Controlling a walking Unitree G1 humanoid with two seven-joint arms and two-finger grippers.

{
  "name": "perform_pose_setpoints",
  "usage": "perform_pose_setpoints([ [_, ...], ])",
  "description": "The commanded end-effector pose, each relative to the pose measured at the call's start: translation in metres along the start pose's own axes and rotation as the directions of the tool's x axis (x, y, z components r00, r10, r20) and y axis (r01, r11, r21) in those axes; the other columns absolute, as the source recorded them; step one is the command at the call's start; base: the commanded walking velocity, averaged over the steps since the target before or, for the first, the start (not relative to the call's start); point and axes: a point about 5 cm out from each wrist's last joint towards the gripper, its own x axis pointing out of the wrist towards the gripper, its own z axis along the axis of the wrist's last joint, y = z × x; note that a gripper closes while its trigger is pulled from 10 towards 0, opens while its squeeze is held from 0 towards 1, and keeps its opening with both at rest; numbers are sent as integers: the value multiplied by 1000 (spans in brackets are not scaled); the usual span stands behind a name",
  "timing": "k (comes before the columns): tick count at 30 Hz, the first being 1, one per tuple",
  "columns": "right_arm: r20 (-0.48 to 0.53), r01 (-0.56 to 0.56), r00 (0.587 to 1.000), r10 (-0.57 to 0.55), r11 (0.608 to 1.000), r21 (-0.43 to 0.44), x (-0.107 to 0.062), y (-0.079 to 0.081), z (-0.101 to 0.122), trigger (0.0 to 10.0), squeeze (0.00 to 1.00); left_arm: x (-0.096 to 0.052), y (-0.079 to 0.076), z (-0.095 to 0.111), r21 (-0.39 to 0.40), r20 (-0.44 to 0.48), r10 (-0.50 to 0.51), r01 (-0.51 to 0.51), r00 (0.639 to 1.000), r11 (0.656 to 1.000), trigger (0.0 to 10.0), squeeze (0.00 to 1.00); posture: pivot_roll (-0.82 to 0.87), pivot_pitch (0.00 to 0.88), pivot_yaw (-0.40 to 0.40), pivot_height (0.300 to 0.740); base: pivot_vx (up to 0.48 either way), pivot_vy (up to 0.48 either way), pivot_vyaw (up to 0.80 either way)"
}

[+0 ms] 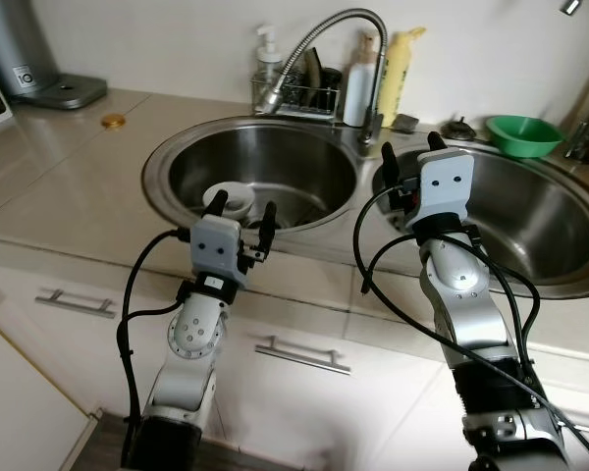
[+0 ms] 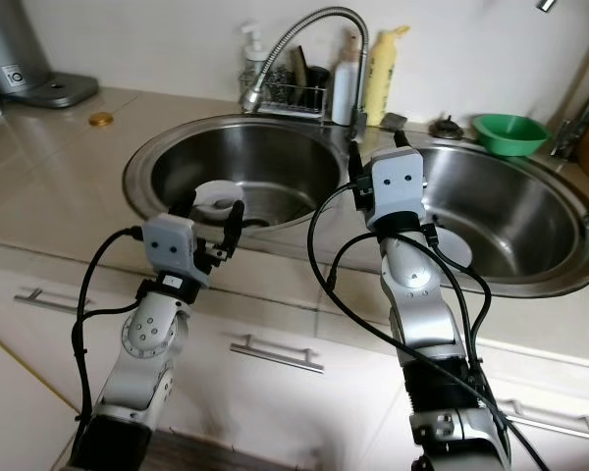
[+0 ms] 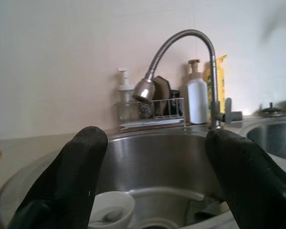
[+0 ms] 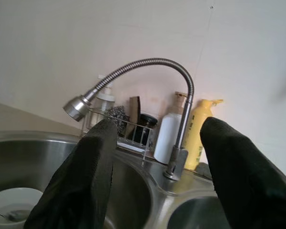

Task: Kitchen organization

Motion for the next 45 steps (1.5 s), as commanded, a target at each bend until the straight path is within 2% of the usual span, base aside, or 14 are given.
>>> perform_pose_setpoints([
  [1, -15, 27, 1000, -27, 1000, 1, -3, -8, 2, 10000, 0, 2, -6, 5, -20, 23, -15, 16, 1000, 1000, 10000, 0, 61, 0, -3, 740, 0, 480, 0],
  [9, -39, 29, 999, -29, 1000, 5, -11, -4, 0, 10000, 0, 1, -5, 5, -20, 23, -13, 13, 1000, 1000, 10000, 0, 62, 0, -4, 740, 0, 480, 0],
  [20, -56, 56, 997, -60, 996, -76, -30, -11, -4, 10000, 0, 0, -6, 6, -21, 33, -14, 15, 999, 1000, 10000, 0, 57, 0, -5, 740, 0, 480, 0],
  [30, -63, 55, 996, -61, 995, -81, -43, -8, -6, 10000, 0, -2, -8, 8, 0, 54, -36, 36, 998, 999, 10000, 0, 47, 0, -1, 740, 0, 0, 0],
  [33, -79, 91, 992, -95, 995, -44, -48, -14, -8, 10000, 0, -2, -8, 7, 4, 54, -39, 39, 998, 999, 10000, 0, 49, 0, -3, 740, 0, 0, -800],
  [45, -82, 87, 992, -92, 994, -66, -62, -14, -9, 10000, 0, -4, -14, 7, 23, 58, -77, 76, 995, 997, 10000, 0, 38, 0, 5, 740, 0, -84, -800],
])
